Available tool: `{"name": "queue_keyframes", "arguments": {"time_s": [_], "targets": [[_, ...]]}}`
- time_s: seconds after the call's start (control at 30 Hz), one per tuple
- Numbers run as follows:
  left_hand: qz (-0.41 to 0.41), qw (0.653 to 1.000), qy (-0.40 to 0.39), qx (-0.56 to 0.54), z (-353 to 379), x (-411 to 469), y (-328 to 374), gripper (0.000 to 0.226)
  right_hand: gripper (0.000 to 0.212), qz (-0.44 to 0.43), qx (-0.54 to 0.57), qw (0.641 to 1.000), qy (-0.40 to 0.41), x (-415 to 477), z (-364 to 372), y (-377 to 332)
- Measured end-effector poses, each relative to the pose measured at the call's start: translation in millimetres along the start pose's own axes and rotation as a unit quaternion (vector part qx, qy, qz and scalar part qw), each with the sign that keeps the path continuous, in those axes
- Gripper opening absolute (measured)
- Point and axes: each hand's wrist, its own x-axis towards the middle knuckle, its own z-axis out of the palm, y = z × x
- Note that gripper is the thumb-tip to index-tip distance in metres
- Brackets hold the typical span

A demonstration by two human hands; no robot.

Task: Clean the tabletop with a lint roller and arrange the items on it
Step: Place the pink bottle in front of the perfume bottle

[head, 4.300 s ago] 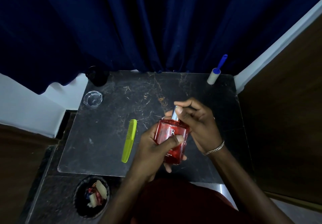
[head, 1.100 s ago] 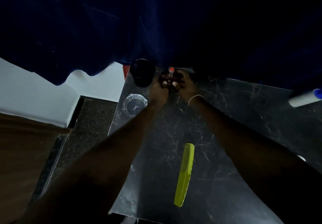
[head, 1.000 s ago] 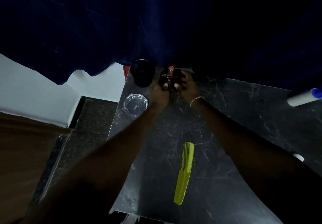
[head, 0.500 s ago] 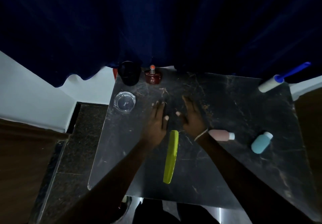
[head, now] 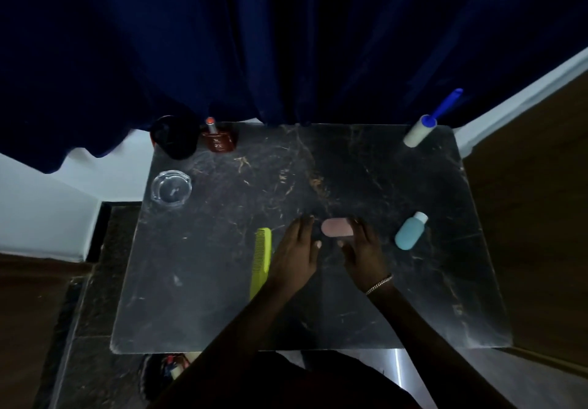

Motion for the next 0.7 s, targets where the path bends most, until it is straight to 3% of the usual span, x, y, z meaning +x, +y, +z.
{"name": "queue_keyframes", "arguments": {"time_s": [0.17, 0.33, 0.5, 0.7], "targets": [[-0.218, 0.959, 0.026, -0.179, 24, 34, 40, 0.048, 0.059, 0.072, -0.021, 0.994, -0.085, 33, -10, 28], [-0.304, 0.924, 0.034, -0.229, 44, 59, 57, 0.044, 0.054, 0.087, -0.023, 0.984, -0.156, 59, -7, 40], [-0.339, 0.896, 0.055, -0.280, 54, 63, 62, 0.031, 0.051, 0.083, -0.030, 0.977, -0.192, 67, -4, 45], [-0.314, 0.894, 0.088, -0.308, 43, 54, 61, 0.033, 0.046, 0.104, 0.029, 0.978, -0.177, 59, -7, 39]]}}
